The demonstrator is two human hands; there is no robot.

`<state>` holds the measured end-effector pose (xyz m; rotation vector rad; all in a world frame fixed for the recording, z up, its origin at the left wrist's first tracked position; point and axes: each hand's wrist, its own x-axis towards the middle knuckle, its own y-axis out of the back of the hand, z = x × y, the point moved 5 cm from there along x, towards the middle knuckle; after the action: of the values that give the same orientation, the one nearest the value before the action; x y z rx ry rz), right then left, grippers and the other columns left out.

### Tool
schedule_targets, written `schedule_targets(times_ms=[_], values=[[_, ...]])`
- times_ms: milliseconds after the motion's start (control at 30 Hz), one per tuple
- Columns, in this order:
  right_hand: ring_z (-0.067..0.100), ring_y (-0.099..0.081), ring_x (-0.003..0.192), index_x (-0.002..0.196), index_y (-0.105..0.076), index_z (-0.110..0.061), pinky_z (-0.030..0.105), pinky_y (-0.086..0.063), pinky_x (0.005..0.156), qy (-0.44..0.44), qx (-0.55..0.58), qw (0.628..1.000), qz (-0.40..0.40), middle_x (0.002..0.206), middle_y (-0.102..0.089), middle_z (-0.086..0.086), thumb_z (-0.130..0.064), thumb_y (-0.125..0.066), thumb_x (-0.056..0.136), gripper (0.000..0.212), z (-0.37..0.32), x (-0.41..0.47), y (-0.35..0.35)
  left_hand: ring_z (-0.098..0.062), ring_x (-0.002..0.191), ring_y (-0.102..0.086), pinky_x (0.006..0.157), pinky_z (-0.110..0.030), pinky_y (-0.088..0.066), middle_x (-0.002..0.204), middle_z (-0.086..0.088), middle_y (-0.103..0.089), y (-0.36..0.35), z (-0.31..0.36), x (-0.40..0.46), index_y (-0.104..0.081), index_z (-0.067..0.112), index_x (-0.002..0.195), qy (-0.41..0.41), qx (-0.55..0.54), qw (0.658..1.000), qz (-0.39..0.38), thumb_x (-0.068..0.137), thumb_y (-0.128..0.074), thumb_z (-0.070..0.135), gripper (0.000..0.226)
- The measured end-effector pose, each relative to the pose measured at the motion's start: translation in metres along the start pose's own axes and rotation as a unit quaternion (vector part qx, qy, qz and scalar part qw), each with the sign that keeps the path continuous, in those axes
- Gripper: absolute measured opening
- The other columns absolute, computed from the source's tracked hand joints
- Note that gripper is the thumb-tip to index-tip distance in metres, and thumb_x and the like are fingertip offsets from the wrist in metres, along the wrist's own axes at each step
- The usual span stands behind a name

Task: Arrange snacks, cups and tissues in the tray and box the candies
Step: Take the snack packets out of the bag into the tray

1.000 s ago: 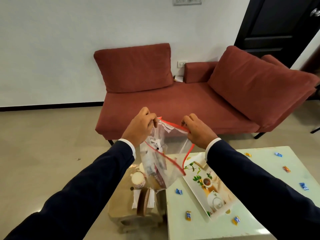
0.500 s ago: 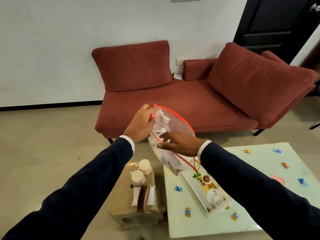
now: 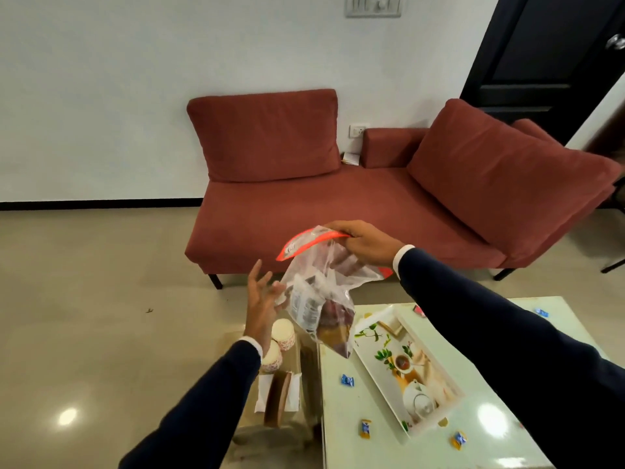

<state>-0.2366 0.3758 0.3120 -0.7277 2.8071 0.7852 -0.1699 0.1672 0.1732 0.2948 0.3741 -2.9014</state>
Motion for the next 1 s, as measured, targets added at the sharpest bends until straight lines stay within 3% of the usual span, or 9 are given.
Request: schedule_targets(times_ms=[100, 167, 333, 433, 533, 667, 767, 900, 1000], values=[[0.030, -0.077, 0.081, 0.124, -0.062, -0.019, 0.063, -0.059, 0.071, -0.005, 0.021, 0.999, -0.024, 0.105, -0.072, 0.008, -0.007, -0.036, 0.102, 0.036, -0.017, -0.001, 0.004, -0.022, 0.137, -0.047, 0.108, -0.043, -0.042, 0.150, 0.002, -0.044, 0.014, -0.019, -0.003, -0.043, 0.038, 0.146, -0.026, 0.058, 0.994, 0.090, 0.103, -0.058, 0.019, 0.050], [0.031, -0.075, 0.086, 0.125, -0.062, -0.019, 0.058, -0.059, 0.072, 0.011, 0.035, 0.999, -0.031, 0.108, -0.075, 0.004, -0.012, -0.039, 0.104, 0.032, -0.030, -0.009, 0.009, -0.030, 0.139, -0.045, 0.106, -0.043, -0.040, 0.148, -0.004, -0.047, 0.018, -0.048, -0.007, -0.046, 0.029, 0.141, 0.090, 0.059, 0.988, 0.112, 0.105, -0.052, 0.033, 0.037], [0.043, -0.065, 0.112, 0.135, -0.059, -0.020, 0.054, -0.048, 0.097, 0.127, 0.214, 0.968, -0.018, 0.120, -0.071, 0.018, -0.024, -0.044, 0.104, 0.035, -0.051, -0.054, 0.037, -0.038, 0.147, -0.035, 0.122, -0.054, -0.021, 0.159, -0.018, -0.040, 0.008, -0.103, -0.018, -0.045, 0.013, 0.151, 0.298, -0.004, 0.954, 0.017, 0.092, -0.034, 0.078, 0.089], [0.040, -0.063, 0.115, 0.136, -0.056, -0.008, 0.053, -0.045, 0.100, 0.114, 0.300, 0.947, -0.006, 0.124, -0.066, 0.027, -0.037, -0.053, 0.098, 0.047, -0.049, -0.074, 0.058, -0.047, 0.146, -0.037, 0.124, -0.036, -0.019, 0.155, -0.029, -0.042, -0.030, -0.076, -0.003, -0.040, -0.001, 0.153, 0.213, -0.073, 0.972, -0.072, 0.081, -0.030, 0.089, 0.115], [0.039, -0.064, 0.115, 0.116, -0.068, -0.015, 0.050, -0.043, 0.097, 0.073, 0.294, 0.953, 0.001, 0.122, -0.067, 0.026, -0.044, -0.051, 0.095, 0.040, -0.035, -0.082, 0.070, -0.033, 0.123, -0.065, 0.107, -0.052, -0.049, 0.138, -0.012, -0.066, -0.056, -0.044, 0.017, -0.060, 0.025, 0.141, 0.154, -0.148, 0.976, -0.031, 0.088, -0.039, 0.083, 0.081], [0.027, -0.064, 0.119, 0.117, -0.073, -0.020, 0.046, -0.049, 0.106, 0.067, 0.330, 0.937, -0.090, 0.123, -0.070, 0.012, -0.037, -0.063, 0.089, 0.033, -0.019, -0.095, 0.075, -0.025, 0.107, -0.074, 0.077, -0.037, -0.063, 0.124, -0.008, -0.074, -0.074, -0.036, 0.046, -0.069, 0.029, 0.124, 0.138, -0.157, 0.978, -0.027, 0.091, -0.036, 0.080, 0.069], [0.037, -0.045, 0.140, 0.150, -0.042, -0.013, 0.060, -0.032, 0.116, 0.085, 0.305, 0.932, -0.175, 0.152, -0.046, 0.016, -0.021, -0.072, 0.084, 0.072, -0.002, -0.104, 0.086, -0.025, 0.109, -0.073, 0.088, -0.039, -0.059, 0.123, -0.006, -0.075, -0.080, -0.042, 0.049, -0.069, 0.026, 0.129, 0.133, -0.158, 0.978, 0.008, 0.091, -0.047, 0.076, 0.067], [0.037, -0.025, 0.149, 0.159, -0.012, -0.034, 0.063, -0.034, 0.110, 0.151, 0.408, 0.856, -0.279, 0.168, -0.014, 0.006, -0.036, -0.082, 0.078, 0.108, 0.000, -0.111, 0.093, -0.027, 0.102, -0.074, 0.092, -0.043, -0.058, 0.119, -0.011, -0.075, -0.086, -0.057, 0.036, -0.066, 0.018, 0.134, 0.137, -0.205, 0.968, 0.032, 0.092, -0.057, 0.061, 0.061], [0.044, -0.031, 0.142, 0.150, -0.035, -0.012, 0.054, -0.040, 0.098, 0.086, 0.501, 0.844, -0.174, 0.159, -0.033, 0.019, -0.046, -0.050, 0.097, 0.064, 0.015, -0.102, 0.104, -0.027, 0.094, -0.076, 0.076, -0.039, -0.063, 0.113, -0.011, -0.077, -0.086, -0.063, 0.025, -0.068, 0.016, 0.131, 0.139, -0.234, 0.961, 0.037, 0.092, -0.057, 0.057, 0.058]])
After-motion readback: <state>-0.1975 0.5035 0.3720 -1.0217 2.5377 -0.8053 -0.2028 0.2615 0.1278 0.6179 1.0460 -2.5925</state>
